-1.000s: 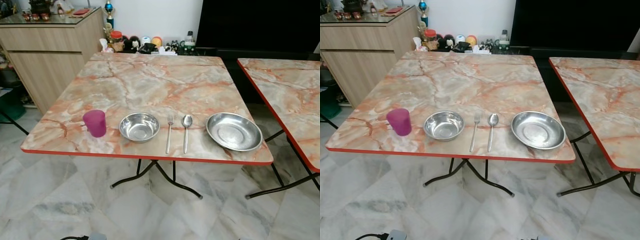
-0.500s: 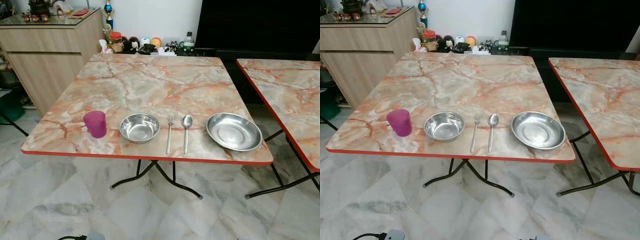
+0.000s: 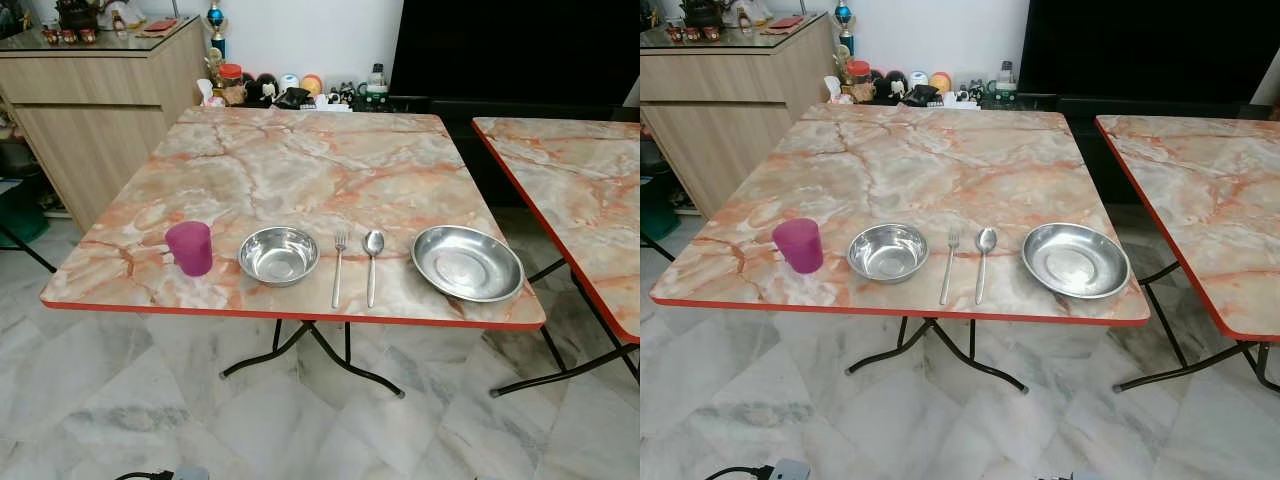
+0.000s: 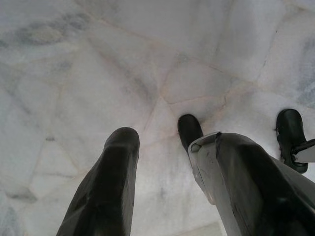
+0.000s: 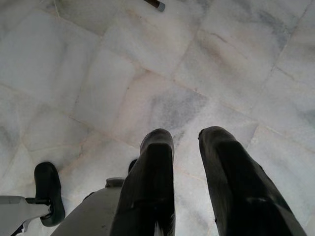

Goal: Setting the table

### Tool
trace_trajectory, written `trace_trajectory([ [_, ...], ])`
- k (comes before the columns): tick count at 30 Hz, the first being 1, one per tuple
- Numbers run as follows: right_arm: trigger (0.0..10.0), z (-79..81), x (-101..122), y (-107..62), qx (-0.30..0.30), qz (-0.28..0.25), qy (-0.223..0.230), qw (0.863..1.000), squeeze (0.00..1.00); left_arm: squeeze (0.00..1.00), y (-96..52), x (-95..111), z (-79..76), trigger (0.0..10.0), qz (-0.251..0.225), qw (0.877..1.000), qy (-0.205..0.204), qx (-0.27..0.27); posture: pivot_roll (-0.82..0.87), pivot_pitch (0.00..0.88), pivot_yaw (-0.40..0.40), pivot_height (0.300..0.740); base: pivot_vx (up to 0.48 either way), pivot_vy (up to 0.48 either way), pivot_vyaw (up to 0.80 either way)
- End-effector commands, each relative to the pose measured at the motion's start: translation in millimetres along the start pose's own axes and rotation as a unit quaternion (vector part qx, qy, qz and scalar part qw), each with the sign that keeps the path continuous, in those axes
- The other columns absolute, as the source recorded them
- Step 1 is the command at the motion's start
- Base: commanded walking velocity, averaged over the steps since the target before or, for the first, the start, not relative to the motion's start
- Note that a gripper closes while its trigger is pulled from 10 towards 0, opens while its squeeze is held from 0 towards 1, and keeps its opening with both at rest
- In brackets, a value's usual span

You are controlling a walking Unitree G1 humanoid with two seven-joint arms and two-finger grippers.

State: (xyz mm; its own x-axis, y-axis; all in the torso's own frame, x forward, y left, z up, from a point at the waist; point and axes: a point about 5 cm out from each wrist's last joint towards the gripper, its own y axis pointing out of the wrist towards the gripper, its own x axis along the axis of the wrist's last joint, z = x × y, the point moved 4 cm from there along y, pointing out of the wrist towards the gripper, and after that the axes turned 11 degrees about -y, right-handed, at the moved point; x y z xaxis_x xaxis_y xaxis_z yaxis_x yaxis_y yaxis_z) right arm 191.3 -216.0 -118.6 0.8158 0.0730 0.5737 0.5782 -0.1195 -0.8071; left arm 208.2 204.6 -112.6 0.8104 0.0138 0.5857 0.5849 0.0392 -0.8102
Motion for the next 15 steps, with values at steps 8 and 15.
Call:
trace_trajectory([
  [8,10.0,33.6,8.3,2.1,0.052,-0.001,0.031,0.998,0.00,0.00,3.4,34.8,6.7,10.0,-0.040,0.999,-0.029,0.006,0.08,0.080,-0.046,0.740,0.000,0.000,0.00],
  [15,10.0,33.6,8.3,2.1,0.052,-0.001,0.031,0.998,0.00,0.00,3.4,34.8,6.7,10.0,-0.040,0.999,-0.029,0.006,0.08,0.080,-0.046,0.740,0.000,0.000,0.00],
])
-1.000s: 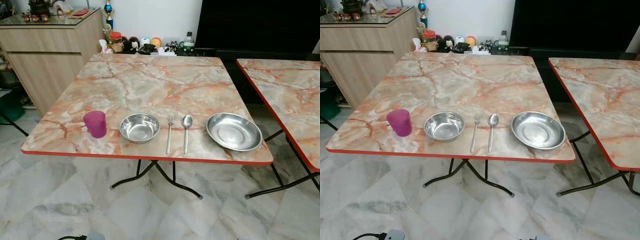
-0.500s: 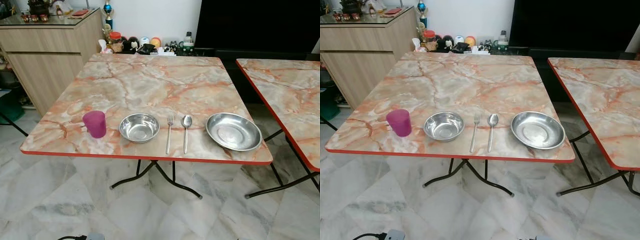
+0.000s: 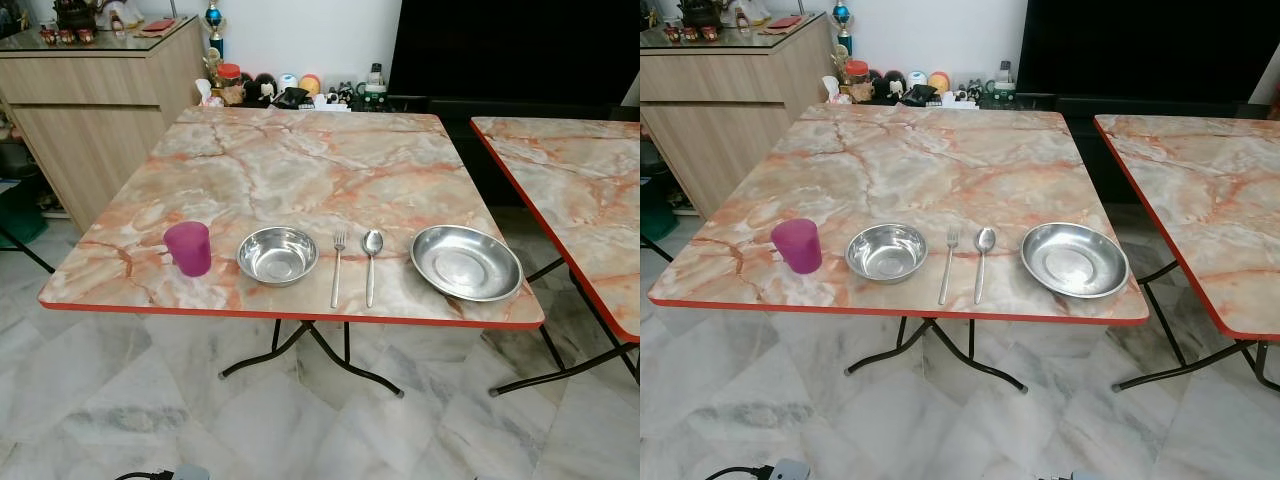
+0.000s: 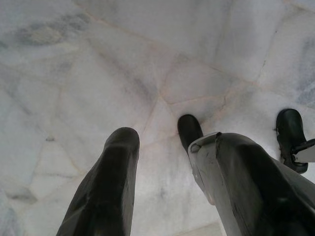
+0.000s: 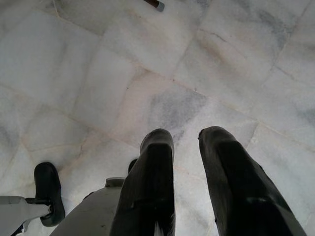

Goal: Setting the table

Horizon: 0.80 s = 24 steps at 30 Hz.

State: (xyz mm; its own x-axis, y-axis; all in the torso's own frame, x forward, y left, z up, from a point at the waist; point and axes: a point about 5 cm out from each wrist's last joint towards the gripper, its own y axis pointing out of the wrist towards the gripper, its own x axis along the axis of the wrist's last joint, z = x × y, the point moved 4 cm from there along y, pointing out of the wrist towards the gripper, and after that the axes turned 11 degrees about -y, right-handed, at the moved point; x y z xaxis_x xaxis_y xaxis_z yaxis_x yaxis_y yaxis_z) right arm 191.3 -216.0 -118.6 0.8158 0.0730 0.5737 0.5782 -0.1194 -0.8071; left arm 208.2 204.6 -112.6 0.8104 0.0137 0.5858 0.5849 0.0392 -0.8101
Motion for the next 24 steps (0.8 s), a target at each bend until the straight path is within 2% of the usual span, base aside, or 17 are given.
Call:
trace_trajectory([
  [1,10.0,33.6,8.3,2.1,0.052,-0.001,0.031,0.998,0.00,0.00,3.4,34.8,6.7,10.0,-0.040,0.999,-0.029,0.006,0.08,0.080,-0.046,0.740,0.000,0.000,0.00],
  [15,10.0,33.8,8.3,2.1,0.052,-0.001,0.033,0.998,0.00,0.00,3.3,34.1,6.1,10.0,-0.039,0.999,-0.025,0.002,0.08,0.080,-0.046,0.740,0.000,0.000,0.00],
  [17,10.0,32.5,2.2,0.8,0.053,0.004,0.038,0.998,0.00,0.00,2.9,40.5,4.9,10.0,-0.063,0.997,-0.046,0.001,0.07,0.079,-0.043,0.740,0.000,0.000,0.00],
  [24,10.0,32.6,1.9,0.7,0.055,0.004,0.038,0.998,0.00,0.00,2.6,45.9,6.8,10.0,-0.075,0.996,-0.054,0.005,0.07,0.086,-0.045,0.740,0.000,0.000,0.00],
])
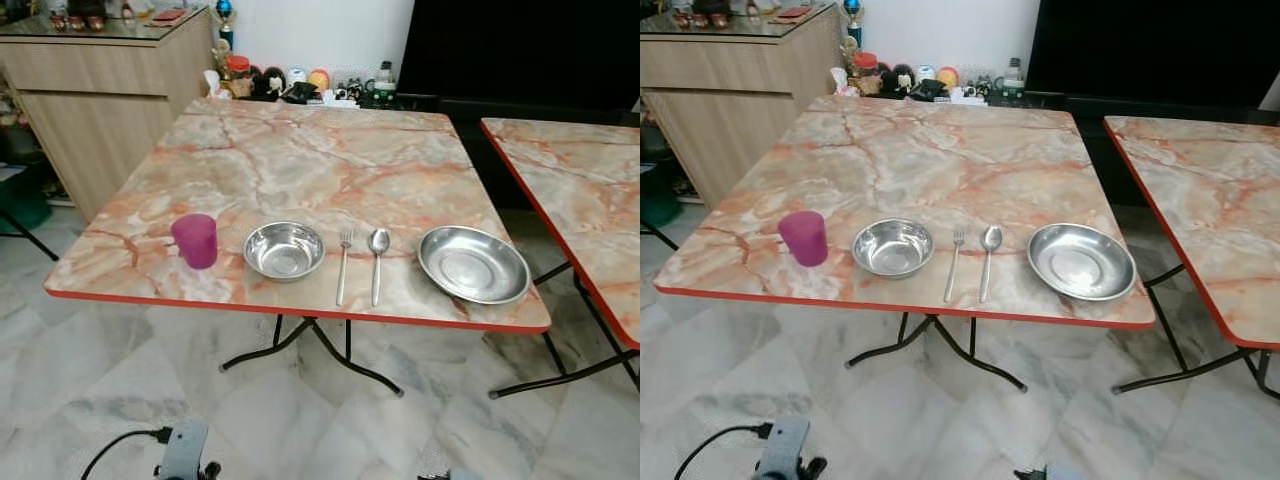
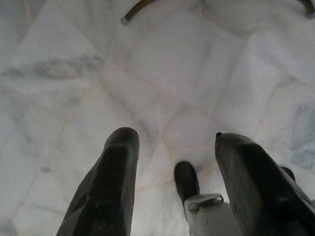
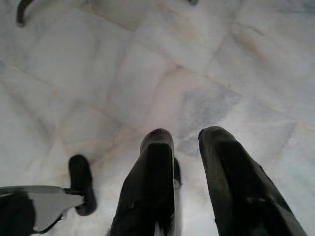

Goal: Setting the table

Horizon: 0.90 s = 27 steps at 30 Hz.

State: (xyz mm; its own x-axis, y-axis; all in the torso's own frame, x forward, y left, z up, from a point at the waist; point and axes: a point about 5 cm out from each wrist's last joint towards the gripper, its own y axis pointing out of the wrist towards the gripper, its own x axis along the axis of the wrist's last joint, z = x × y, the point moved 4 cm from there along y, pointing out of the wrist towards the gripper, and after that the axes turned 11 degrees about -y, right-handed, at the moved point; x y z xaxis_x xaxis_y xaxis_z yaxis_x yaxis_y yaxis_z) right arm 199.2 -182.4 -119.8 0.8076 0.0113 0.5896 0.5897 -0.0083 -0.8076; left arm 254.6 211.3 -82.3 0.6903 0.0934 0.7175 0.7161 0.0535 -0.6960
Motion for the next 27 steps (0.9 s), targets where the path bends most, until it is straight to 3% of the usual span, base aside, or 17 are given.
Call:
trace_trajectory([
  [1,10.0,-1.0,-6.1,-1.0,-0.001,0.010,0.007,1.000,0.00,0.00,-1.8,-9.1,1.8,10.0,0.012,1.000,-0.010,0.004,0.07,0.086,-0.045,0.740,0.000,0.000,0.00],
  [15,10.0,-9.0,5.7,0.0,-0.016,-0.012,0.010,1.000,0.00,0.00,-2.2,-14.3,-3.1,10.0,0.021,1.000,-0.020,-0.007,0.05,0.078,-0.054,0.740,0.000,0.000,0.00],
  [21,10.0,-9.2,29.7,1.6,-0.019,-0.062,0.006,0.998,0.00,0.00,-2.9,-15.4,0.1,10.0,0.022,1.000,-0.022,-0.003,0.05,0.072,-0.056,0.740,0.000,0.000,0.00],
  [27,10.0,-30.0,79.4,-3.4,-0.058,-0.170,0.028,0.983,0.00,0.00,-3.7,-18.9,1.8,10.0,0.029,0.999,-0.014,0.001,0.03,0.073,-0.061,0.740,0.000,0.000,0.00],
])
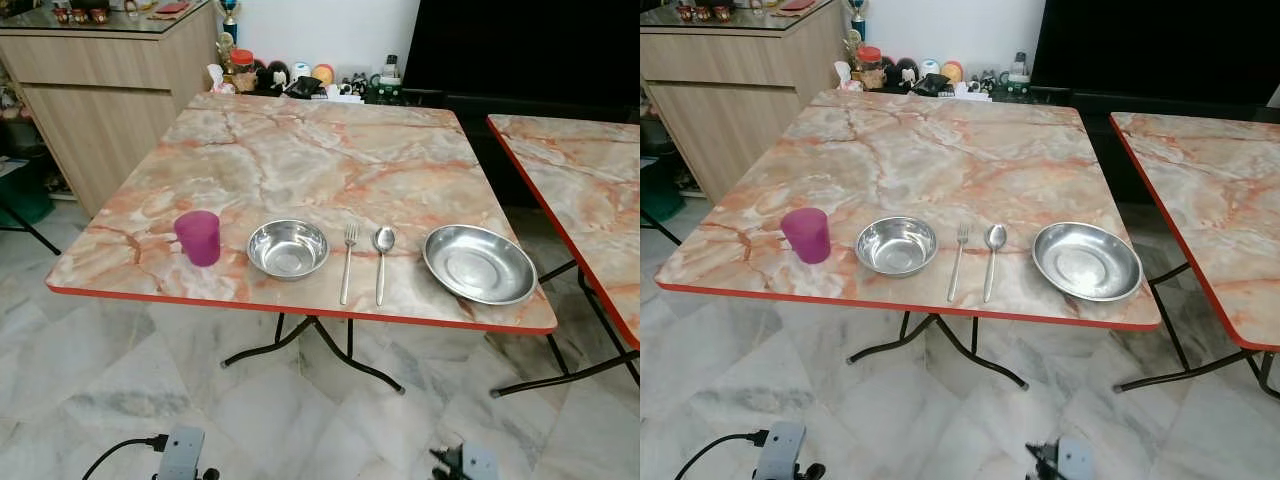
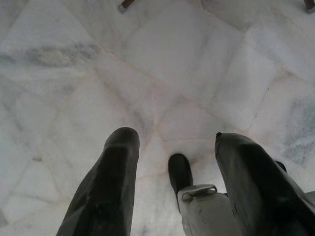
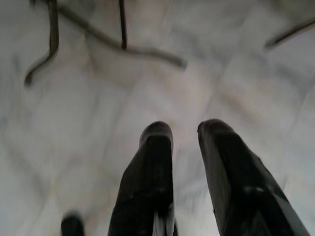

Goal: Setting the table

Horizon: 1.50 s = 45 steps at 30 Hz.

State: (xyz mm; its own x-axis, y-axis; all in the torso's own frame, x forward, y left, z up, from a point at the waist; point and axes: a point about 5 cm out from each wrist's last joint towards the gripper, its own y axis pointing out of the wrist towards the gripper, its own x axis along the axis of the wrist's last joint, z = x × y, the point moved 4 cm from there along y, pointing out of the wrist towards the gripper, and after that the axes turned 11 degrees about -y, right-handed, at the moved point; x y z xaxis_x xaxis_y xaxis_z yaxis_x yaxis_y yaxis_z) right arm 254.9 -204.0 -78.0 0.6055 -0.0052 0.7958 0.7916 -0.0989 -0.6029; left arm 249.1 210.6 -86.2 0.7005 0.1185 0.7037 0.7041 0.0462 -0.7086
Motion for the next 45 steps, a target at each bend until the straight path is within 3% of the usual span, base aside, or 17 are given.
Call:
trace_trajectory([
  [1,10.0,-9.6,17.5,1.9,-0.018,-0.041,0.014,0.999,0.00,0.00,-2.3,-12.4,1.9,10.0,0.019,1.000,-0.003,0.004,0.03,0.073,-0.061,0.740,0.000,0.000,0.00],
  [2,10.0,-12.7,33.4,3.1,-0.024,-0.077,0.019,0.997,0.00,0.00,-2.4,-13.0,1.8,10.0,0.019,1.000,-0.005,0.004,0.03,0.073,-0.061,0.740,0.000,0.000,0.00],
  [3,10.0,-12.7,33.4,3.1,-0.024,-0.077,0.019,0.997,0.00,0.00,-2.4,-13.0,1.8,10.0,0.019,1.000,-0.005,0.004,0.03,0.073,-0.061,0.740,0.000,0.000,0.00],
  [4,10.0,-13.8,48.6,3.3,-0.028,-0.111,0.018,0.993,0.00,0.00,-2.6,-14.3,1.0,10.0,0.021,1.000,-0.004,0.002,0.02,0.073,-0.063,0.740,0.000,0.000,0.00],
  [8,10.0,-10.7,76.1,0.3,-0.030,-0.177,0.019,0.984,0.00,0.00,-2.9,-16.4,-0.6,10.0,0.024,1.000,-0.002,-0.001,0.02,0.074,-0.064,0.740,0.000,0.000,0.00],
  [11,10.0,-3.8,101.8,-10.2,-0.031,-0.246,0.022,0.969,0.00,0.00,-3.2,-16.7,0.9,10.0,0.023,1.000,-0.003,0.001,0.02,0.080,-0.066,0.740,0.000,0.000,0.00],
  [17,10.0,0.4,114.9,-22.5,-0.028,-0.285,0.018,0.958,0.00,0.00,-3.2,-16.2,1.8,10.0,0.024,1.000,0.001,0.001,0.01,0.090,-0.066,0.740,0.000,0.000,0.00],
  [19,10.0,-1.6,123.9,-30.1,-0.033,-0.302,0.025,0.952,1.00,0.00,-3.2,-15.9,2.0,10.0,0.024,1.000,0.002,0.001,0.01,0.094,-0.067,0.740,0.000,0.000,0.00],
  [25,10.0,-5.3,145.0,-41.6,-0.045,-0.330,0.022,0.943,1.00,0.00,-2.8,-15.2,1.0,10.0,0.023,1.000,0.002,0.000,0.01,0.103,-0.079,0.740,0.000,0.000,0.00],
  [34,10.0,-0.4,165.2,-41.2,-0.038,-0.337,0.019,0.941,1.00,0.00,-3.2,-15.6,2.4,10.0,0.022,1.000,-0.001,0.002,0.01,0.100,-0.084,0.740,0.000,0.000,0.00],
  [35,10.0,-0.4,166.9,-41.5,-0.038,-0.336,0.018,0.941,0.86,0.00,-3.8,-15.8,4.6,10.0,0.021,1.000,0.000,0.003,0.01,0.100,-0.084,0.740,0.000,0.000,0.00],
  [36,10.0,-0.4,166.9,-41.5,-0.038,-0.336,0.018,0.941,0.86,0.00,-3.8,-15.8,4.6,10.0,0.021,1.000,0.000,0.003,0.01,0.100,-0.084,0.740,0.000,0.000,0.00],
  [37,10.0,-1.3,166.4,-41.4,-0.041,-0.334,0.017,0.941,0.00,0.00,-4.4,-16.6,7.2,10.0,0.021,1.000,-0.001,0.006,0.01,0.096,-0.079,0.740,0.000,0.000,0.00],
  [45,10.0,-1.3,159.6,-39.4,-0.042,-0.318,0.025,0.947,0.00,0.00,-6.0,-19.4,10.3,10.0,0.018,1.000,-0.018,0.010,0.03,0.087,-0.084,0.740,0.000,0.000,0.00],
])
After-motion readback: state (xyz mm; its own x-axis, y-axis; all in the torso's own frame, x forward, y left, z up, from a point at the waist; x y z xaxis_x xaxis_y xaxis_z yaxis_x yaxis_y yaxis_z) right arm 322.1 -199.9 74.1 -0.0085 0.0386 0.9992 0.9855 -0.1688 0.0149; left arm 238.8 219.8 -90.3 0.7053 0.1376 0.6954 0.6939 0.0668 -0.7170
